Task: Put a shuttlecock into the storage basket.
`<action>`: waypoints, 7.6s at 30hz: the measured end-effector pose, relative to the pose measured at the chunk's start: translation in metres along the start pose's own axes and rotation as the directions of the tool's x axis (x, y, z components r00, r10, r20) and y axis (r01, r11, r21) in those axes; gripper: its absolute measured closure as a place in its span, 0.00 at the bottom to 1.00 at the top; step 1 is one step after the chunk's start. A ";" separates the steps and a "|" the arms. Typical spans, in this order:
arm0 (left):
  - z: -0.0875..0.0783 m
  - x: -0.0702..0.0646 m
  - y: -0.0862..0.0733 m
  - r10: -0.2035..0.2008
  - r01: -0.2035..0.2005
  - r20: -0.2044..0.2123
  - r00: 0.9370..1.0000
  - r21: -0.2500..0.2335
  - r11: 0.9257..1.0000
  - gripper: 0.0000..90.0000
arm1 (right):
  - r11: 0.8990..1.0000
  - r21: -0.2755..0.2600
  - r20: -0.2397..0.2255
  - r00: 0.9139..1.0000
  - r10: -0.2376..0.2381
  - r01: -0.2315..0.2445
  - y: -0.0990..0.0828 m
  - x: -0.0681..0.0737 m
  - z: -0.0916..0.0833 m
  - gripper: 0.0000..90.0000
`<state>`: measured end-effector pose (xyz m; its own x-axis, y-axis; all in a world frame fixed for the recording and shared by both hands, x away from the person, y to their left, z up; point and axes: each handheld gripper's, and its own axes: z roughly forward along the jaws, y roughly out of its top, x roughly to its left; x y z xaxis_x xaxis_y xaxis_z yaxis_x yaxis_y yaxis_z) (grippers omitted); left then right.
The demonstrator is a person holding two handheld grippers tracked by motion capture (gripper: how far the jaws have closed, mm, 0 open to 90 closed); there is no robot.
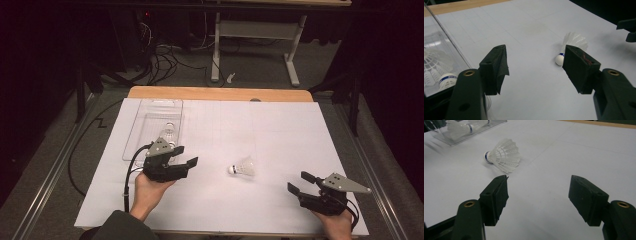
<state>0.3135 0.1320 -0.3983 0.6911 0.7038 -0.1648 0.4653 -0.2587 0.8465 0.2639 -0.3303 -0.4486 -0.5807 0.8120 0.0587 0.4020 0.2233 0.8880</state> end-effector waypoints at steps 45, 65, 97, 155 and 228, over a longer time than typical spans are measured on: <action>0.020 -0.008 0.013 0.008 -0.009 0.040 0.999 0.005 1.000 0.41 | 1.000 0.001 -0.001 1.000 0.003 -0.003 0.000 0.000 0.000 0.36; 0.035 -0.014 0.022 0.026 -0.028 0.066 0.998 0.029 0.999 0.41 | 1.000 0.000 -0.002 1.000 0.003 -0.003 0.000 0.000 0.000 0.36; 0.054 -0.023 0.037 0.029 -0.036 0.099 0.995 0.070 0.997 0.41 | 1.000 0.002 -0.002 1.000 0.001 -0.001 0.000 0.000 0.000 0.36; 0.099 -0.044 0.063 0.107 -0.151 0.163 0.981 0.291 0.945 0.41 | 1.000 0.005 -0.005 1.000 0.002 -0.002 0.000 0.000 0.001 0.36; 0.165 -0.054 0.043 0.193 -0.281 0.212 0.958 0.559 0.780 0.42 | 1.000 0.006 -0.013 1.000 0.001 -0.001 0.000 -0.001 0.001 0.36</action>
<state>0.3873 -0.0261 -0.4370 0.8691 0.4842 -0.1014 0.4780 -0.7692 0.4240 0.2646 -0.3308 -0.4492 -0.5893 0.8052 0.0658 0.4072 0.2257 0.8850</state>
